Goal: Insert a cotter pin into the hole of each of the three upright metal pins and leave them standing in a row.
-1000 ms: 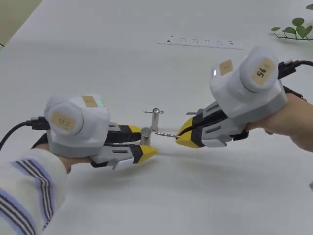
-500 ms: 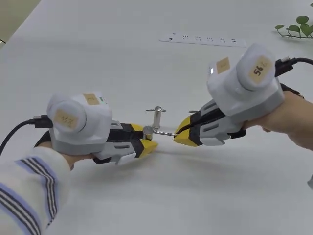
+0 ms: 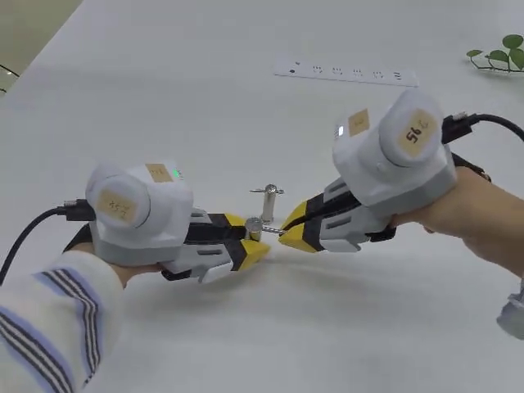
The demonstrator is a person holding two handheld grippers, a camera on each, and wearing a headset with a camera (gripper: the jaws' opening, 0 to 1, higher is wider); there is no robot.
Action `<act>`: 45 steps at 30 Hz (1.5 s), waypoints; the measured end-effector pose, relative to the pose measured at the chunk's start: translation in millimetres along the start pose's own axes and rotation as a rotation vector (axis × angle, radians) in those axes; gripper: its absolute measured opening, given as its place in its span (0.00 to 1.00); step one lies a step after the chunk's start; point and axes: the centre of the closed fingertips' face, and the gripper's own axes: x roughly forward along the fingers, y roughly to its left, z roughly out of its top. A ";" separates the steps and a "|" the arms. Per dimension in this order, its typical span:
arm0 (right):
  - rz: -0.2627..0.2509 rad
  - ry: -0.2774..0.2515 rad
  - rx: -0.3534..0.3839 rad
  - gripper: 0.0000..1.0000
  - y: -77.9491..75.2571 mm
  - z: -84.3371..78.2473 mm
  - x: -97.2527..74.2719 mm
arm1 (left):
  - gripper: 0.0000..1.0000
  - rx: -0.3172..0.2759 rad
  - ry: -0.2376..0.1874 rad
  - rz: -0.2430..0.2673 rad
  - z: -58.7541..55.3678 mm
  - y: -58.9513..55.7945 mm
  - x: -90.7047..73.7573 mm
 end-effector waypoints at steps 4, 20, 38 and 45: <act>0.005 -0.013 -0.004 0.05 -0.8 6.7 6.3 | 0.13 -0.003 0.000 0.001 0.2 -1.0 0.0; -0.003 -0.030 0.017 0.04 -2.0 -2.4 -8.0 | 0.13 -0.020 -0.002 0.002 0.1 -0.6 0.3; 0.002 -0.051 0.033 0.03 -0.4 7.2 -2.0 | 0.13 -0.006 0.018 0.014 -4.0 -0.5 1.6; -0.003 -0.070 0.018 0.06 0.3 6.5 -6.7 | 0.13 -0.007 0.020 0.014 -4.4 -0.7 1.8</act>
